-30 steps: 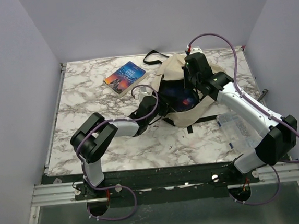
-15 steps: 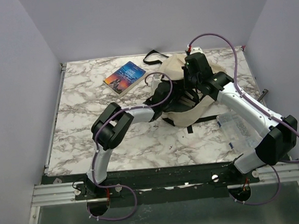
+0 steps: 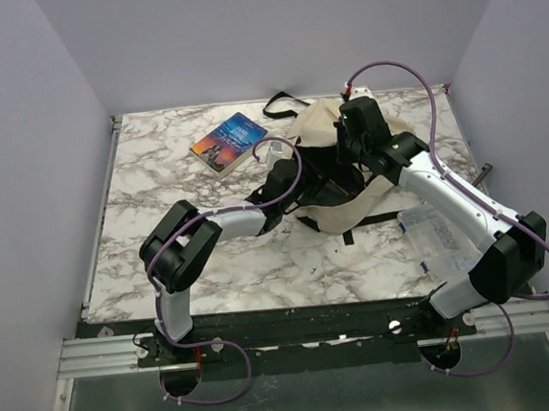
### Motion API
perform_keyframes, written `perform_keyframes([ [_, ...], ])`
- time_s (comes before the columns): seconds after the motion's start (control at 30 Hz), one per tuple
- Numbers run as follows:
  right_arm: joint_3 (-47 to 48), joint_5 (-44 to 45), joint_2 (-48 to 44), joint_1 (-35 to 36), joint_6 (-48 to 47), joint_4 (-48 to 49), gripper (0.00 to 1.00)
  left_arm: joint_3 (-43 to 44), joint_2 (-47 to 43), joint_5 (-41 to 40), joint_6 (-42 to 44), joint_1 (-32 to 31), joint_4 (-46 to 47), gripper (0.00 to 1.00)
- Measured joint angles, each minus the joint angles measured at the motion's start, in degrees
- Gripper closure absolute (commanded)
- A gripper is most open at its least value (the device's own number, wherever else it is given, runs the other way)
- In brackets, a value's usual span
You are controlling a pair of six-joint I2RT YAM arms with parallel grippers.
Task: Pack the student bag
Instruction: Place the book in the student bag, then move the book to the center of the board.
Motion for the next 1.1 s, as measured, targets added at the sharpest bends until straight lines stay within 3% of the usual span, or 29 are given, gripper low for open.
perform_keyframes([
  [0.27,-2.40,-0.17,-0.61,0.00,0.17,0.85,0.99,-6.73,-8.48,5.75,5.03,-0.09,1.92,0.41],
  [0.43,-4.24,-0.48,-1.22,0.00,-0.48,1.36,1.00,-19.98,-21.81,12.48,9.03,1.90,3.17,0.43],
  [0.53,-6.21,-1.86,-1.92,0.00,-1.66,1.42,0.99,-30.03,-32.24,17.40,10.25,6.75,4.96,0.42],
  [0.63,-8.92,-4.09,-2.49,0.00,-2.32,1.75,0.99,-38.12,-42.56,24.24,11.91,14.62,5.03,0.35],
  [0.77,-14.23,-9.92,-3.23,0.00,-2.60,3.32,0.84,-41.53,-52.02,32.87,12.87,27.12,1.97,0.33],
  [0.8,-16.00,-11.74,-3.52,0.00,-2.45,4.04,0.79,-41.42,-52.87,35.30,13.44,30.38,1.40,0.25],
  [0.83,-18.14,-13.86,-3.89,0.00,-2.19,5.27,0.75,-41.00,-53.07,37.68,14.05,32.96,0.63,0.09],
  [0.87,-20.44,-15.85,-4.26,0.00,-1.90,6.40,0.73,-40.17,-52.70,39.65,14.84,35.45,-0.57,0.02],
  [0.97,-26.27,-20.85,-4.61,0.00,-1.05,9.33,0.69,-34.51,-47.47,44.09,17.88,41.35,-5.11,0.02],
  [1.1,-30.62,-25.07,-5.79,-0.13,0.15,11.39,0.51,-25.20,-37.90,45.29,21.64,44.63,-11.61,0.02],
])
